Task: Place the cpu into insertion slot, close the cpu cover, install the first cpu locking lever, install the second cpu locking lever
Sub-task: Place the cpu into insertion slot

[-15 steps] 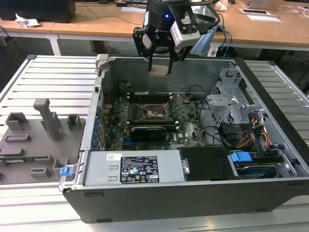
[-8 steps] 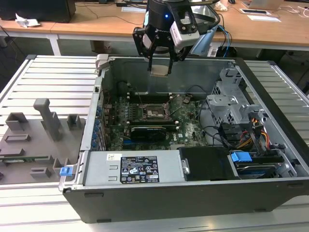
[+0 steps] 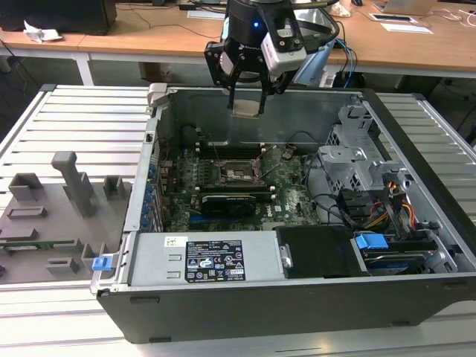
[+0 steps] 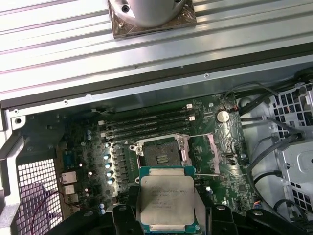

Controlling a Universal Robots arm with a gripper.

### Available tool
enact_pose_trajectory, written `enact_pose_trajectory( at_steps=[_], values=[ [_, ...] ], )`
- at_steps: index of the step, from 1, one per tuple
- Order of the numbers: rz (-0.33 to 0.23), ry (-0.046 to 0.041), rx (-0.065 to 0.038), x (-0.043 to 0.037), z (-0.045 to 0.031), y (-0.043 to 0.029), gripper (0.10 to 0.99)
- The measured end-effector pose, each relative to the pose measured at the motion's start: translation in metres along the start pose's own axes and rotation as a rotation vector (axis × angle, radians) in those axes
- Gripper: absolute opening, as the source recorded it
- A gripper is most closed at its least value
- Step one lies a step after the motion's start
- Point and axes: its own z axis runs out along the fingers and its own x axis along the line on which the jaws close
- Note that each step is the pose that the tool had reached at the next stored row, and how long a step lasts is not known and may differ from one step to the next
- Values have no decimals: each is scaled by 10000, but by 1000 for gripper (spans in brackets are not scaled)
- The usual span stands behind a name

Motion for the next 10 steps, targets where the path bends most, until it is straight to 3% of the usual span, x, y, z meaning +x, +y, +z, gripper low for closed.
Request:
enact_pose_trajectory(
  at_steps=[10],
  values=[
    [170, -15, -3, 1, 0, 0, 529]
  ],
)
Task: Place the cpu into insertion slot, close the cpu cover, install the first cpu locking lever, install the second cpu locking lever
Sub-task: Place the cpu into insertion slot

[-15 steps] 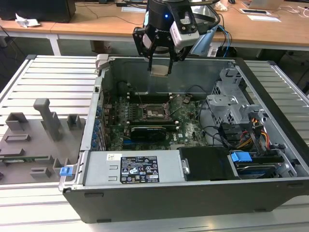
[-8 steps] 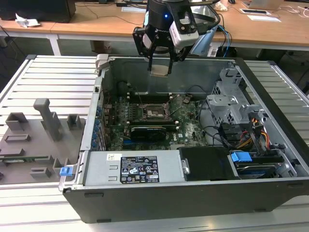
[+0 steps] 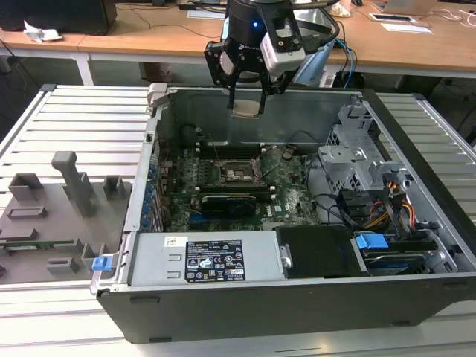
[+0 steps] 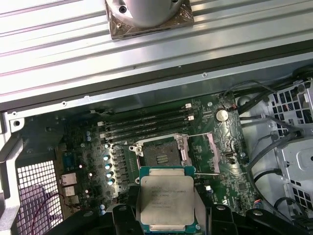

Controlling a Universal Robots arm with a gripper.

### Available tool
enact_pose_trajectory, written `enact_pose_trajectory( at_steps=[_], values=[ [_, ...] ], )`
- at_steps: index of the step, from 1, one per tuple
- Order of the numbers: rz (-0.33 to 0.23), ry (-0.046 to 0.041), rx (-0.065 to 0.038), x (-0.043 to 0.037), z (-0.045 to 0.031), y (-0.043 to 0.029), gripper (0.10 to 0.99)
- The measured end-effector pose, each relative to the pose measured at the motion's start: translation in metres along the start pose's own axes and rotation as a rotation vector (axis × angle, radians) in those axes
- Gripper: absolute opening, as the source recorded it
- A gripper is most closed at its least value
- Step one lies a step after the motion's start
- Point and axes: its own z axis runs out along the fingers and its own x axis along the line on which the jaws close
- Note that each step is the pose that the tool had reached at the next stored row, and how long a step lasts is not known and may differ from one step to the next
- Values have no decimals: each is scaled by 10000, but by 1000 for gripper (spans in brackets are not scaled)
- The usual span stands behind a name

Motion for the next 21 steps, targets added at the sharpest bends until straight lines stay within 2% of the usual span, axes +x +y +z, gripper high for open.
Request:
enact_pose_trajectory(
  at_steps=[21],
  values=[
    [328, -30, -6, 2, 0, 0, 529]
  ],
)
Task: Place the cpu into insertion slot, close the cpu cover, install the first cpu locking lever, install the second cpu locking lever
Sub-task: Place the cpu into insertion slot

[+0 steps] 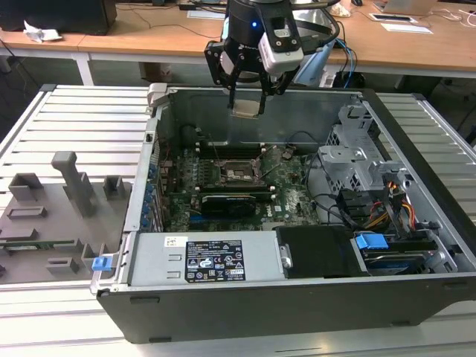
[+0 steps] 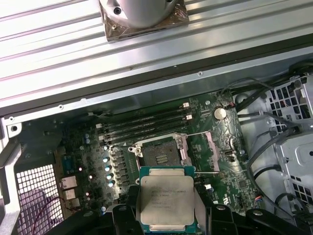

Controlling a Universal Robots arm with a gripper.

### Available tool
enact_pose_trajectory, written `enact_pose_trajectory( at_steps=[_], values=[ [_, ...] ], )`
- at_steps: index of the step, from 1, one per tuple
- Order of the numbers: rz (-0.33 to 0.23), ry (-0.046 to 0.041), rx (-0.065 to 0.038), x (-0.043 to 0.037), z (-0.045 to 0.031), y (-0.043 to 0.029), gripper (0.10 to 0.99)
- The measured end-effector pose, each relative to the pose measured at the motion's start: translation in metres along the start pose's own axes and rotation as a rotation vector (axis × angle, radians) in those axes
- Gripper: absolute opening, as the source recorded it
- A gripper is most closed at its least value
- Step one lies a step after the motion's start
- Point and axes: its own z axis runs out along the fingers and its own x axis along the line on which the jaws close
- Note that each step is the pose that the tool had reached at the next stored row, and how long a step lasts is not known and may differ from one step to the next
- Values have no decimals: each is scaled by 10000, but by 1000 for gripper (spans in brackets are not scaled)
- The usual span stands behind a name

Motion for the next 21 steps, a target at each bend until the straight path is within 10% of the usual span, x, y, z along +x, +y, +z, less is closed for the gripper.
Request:
enact_pose_trajectory(
  at_steps=[21],
  values=[
    [445, -39, -8, 3, 1, -1, 529]
  ],
)
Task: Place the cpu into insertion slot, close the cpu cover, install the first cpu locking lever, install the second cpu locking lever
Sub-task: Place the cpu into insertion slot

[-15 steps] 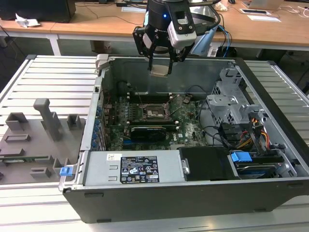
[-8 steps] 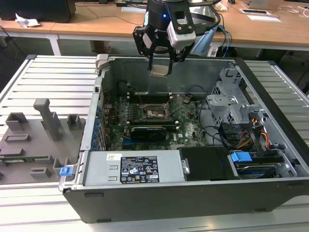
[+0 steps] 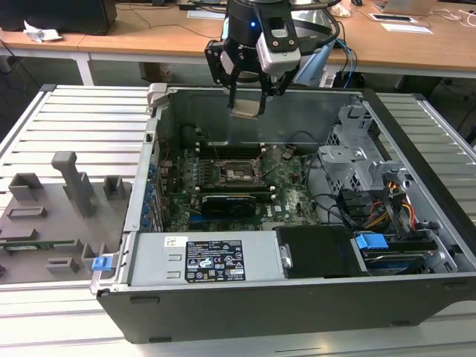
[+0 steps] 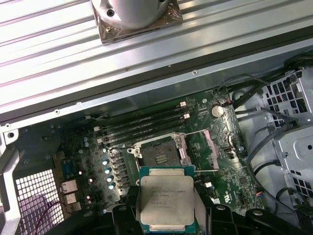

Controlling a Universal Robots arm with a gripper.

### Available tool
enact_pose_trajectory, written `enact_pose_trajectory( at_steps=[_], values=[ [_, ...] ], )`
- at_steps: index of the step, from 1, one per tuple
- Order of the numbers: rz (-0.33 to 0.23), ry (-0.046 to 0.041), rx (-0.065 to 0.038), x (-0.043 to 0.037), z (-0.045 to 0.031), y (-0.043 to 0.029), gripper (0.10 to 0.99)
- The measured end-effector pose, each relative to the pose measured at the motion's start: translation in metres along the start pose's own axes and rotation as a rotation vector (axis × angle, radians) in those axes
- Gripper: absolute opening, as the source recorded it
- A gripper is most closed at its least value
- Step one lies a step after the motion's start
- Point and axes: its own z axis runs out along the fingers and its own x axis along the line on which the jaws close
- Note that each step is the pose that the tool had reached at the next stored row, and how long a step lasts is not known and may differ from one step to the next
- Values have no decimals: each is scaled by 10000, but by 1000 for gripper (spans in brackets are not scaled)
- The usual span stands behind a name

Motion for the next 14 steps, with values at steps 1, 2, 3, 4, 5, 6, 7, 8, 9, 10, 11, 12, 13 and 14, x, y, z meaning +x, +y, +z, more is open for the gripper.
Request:
enact_pose_trajectory(
  at_steps=[1, 2, 3, 4, 5, 6, 7, 8, 9, 10, 11, 12, 13, 14],
  values=[
    [32, -3, 0, 0, 0, 0, 529],
    [66, -6, -2, 0, 0, 0, 529],
    [118, -11, -3, 0, 1, 0, 529],
    [164, -15, -4, 0, 0, 0, 529],
    [196, -18, -5, 0, 0, 0, 529],
    [220, -20, -5, 0, 1, 0, 529],
    [250, -23, -6, 0, 0, 0, 529],
    [272, -25, -6, 0, 0, 0, 529],
    [301, -27, -6, 0, 0, 0, 529],
    [330, -30, -7, 0, 0, 0, 529],
    [352, -32, -8, 0, 1, 0, 529],
    [375, -34, -8, 1, 0, 0, 529],
    [395, -36, -7, 0, 0, 0, 529],
    [417, -37, -9, 1, 0, 0, 529]
  ],
)
